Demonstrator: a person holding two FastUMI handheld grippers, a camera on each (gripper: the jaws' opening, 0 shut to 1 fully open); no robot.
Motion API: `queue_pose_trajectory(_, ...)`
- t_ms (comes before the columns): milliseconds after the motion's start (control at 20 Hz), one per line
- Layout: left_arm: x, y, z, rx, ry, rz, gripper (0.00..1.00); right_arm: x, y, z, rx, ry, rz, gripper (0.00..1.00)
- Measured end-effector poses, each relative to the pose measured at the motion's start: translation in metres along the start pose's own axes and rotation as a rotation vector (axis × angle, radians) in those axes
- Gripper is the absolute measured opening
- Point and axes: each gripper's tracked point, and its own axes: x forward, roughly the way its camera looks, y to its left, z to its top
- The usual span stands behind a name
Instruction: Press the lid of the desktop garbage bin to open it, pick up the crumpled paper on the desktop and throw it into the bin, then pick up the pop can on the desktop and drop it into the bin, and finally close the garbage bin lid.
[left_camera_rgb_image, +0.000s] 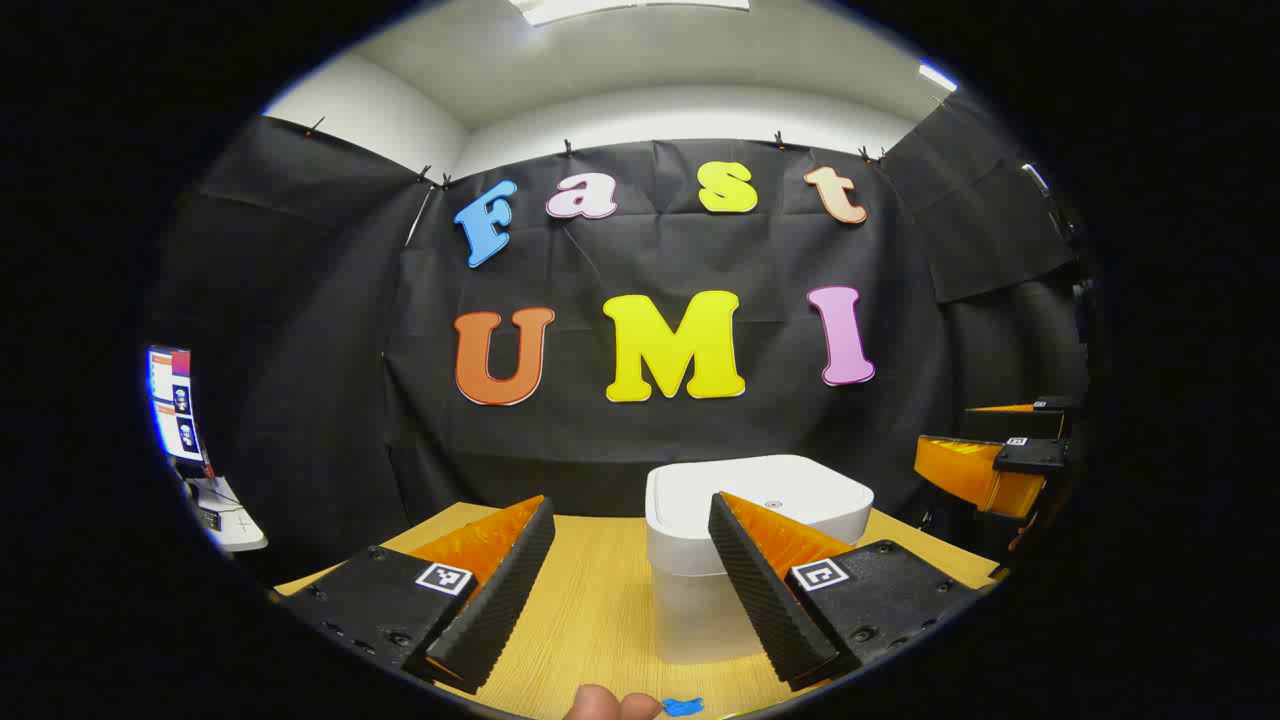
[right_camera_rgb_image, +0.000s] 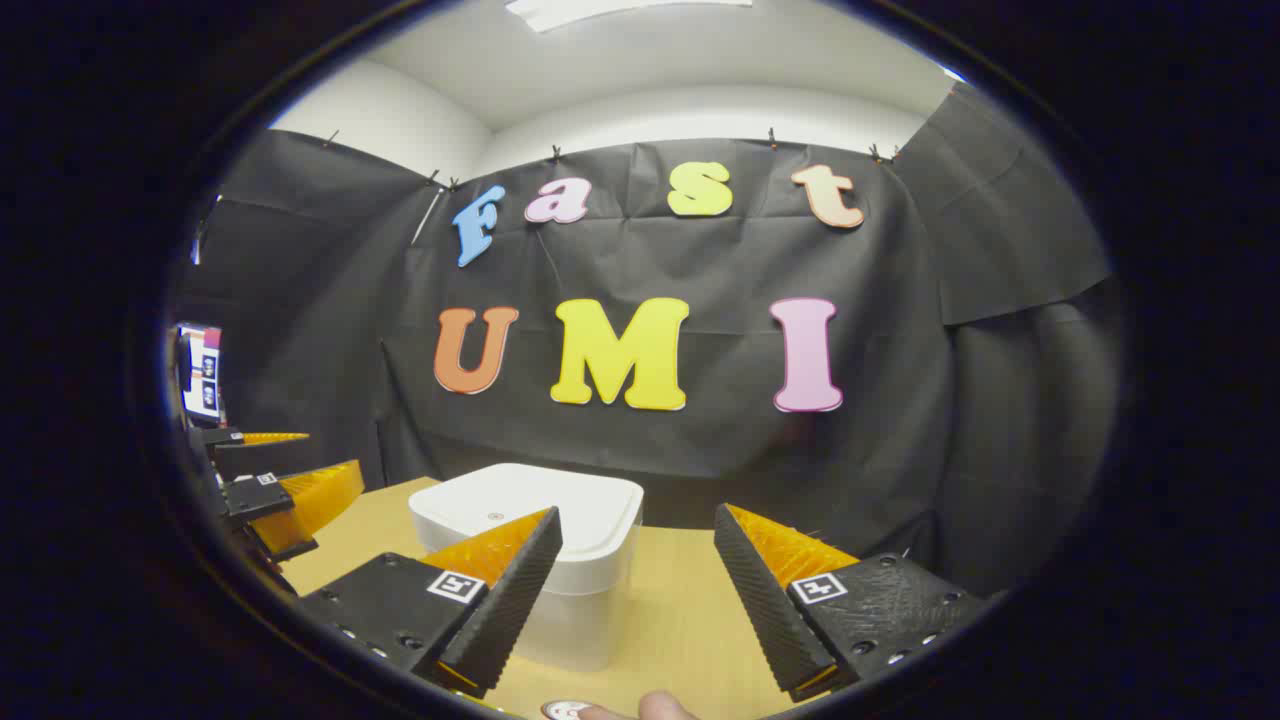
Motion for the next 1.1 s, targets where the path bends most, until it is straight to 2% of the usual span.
queue_pose_trajectory(200,-0.001,-0.001,0.002,0.002,-0.008,-0.008,0.99,-0.001,0.001,-0.006,-0.002,-0.015,-0.014,0.97)
queue_pose_trajectory(650,-0.005,0.001,-0.005,-0.002,0.001,-0.014,0.99,-0.003,0.005,-0.007,0.030,-0.013,-0.012,0.95)
queue_pose_trajectory(1100,-0.006,0.002,-0.012,0.004,0.015,-0.017,0.99,-0.001,0.023,-0.008,0.018,-0.001,0.032,0.93)
